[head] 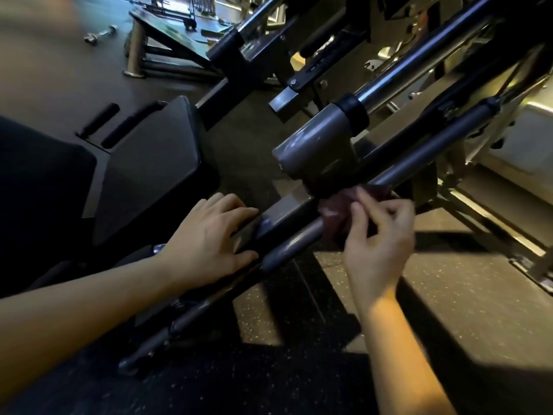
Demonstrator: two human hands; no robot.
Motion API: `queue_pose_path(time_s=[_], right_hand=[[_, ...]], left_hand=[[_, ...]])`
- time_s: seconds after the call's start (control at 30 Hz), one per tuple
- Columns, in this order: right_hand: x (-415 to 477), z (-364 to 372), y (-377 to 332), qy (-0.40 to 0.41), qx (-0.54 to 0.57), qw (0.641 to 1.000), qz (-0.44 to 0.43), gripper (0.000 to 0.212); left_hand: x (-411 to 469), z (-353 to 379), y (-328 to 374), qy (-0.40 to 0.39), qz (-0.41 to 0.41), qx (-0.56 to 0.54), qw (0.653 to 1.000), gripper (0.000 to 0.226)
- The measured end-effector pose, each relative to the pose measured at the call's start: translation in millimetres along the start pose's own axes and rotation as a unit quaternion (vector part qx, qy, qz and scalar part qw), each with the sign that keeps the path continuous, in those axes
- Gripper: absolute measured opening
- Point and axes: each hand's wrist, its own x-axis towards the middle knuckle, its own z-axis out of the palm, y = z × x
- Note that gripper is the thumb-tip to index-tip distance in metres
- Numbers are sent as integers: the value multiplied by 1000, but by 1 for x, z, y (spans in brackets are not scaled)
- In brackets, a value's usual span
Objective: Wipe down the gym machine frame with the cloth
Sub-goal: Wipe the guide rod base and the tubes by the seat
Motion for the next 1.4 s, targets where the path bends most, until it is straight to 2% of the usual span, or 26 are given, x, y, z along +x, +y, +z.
queue_pose_path(time_s=[0.07,0.1,0.23,0.3,0.37,0.47,0.53,0.6,0.7,0.77,0.83,0.93,1.0,1.07,1.27,1.33,1.4], right_hand=[[-5,7,-6,12,-9,1000,26,27],[-21,14,-14,-7,-15,1000,26,27],[-113,37,-39,-171,7,984,-58,27],[-120,36,-36,-217,5,971,-101,29],[-91,25,-29,-187,-16,977,-101,26],[-36,11,-14,-58,-40,997,-17,28],[-31,15,-11,-21,-39,999,18,28],[-63,28,-24,-67,-24,997,-1,29],[-145,44,-49,-237,-29,967,-84,31],[-159,45,-50,-278,-29,953,-119,35],[-129,42,-41,-228,-21,968,-103,28],[-70,27,-23,-84,-23,996,-24,26],[-62,26,-19,-55,-6,998,7,28],[-80,33,-24,-71,10,997,3,31],[-152,50,-46,-268,14,959,-90,28],[-135,43,-43,-266,-1,955,-132,21],[-102,30,-34,-205,-30,972,-116,22]], left_hand=[[-2,0,-3,-7,-12,-14,1000,68],[-1,1,-4,-8,-14,-15,1000,64],[6,0,-2,-11,-14,-5,1000,50],[9,1,-2,-10,-17,-3,1000,50],[9,5,-4,-6,-21,-13,1000,49],[7,8,-10,-3,-34,-38,999,48],[8,6,-11,-8,-47,-59,997,48],[11,5,-11,-18,-52,-62,997,49],[15,5,-13,-31,-50,-60,996,50],[15,5,-13,-32,-53,-67,996,49],[13,7,-13,-23,-55,-66,996,51],[11,11,-13,-9,-66,-81,994,51],[12,9,-14,-22,-76,-93,993,52],[14,6,-14,-37,-79,-95,992,52],[14,2,-11,-57,-95,-99,989,51],[13,2,-9,-50,-104,-98,989,52],[14,2,-7,-53,-109,-102,987,52]])
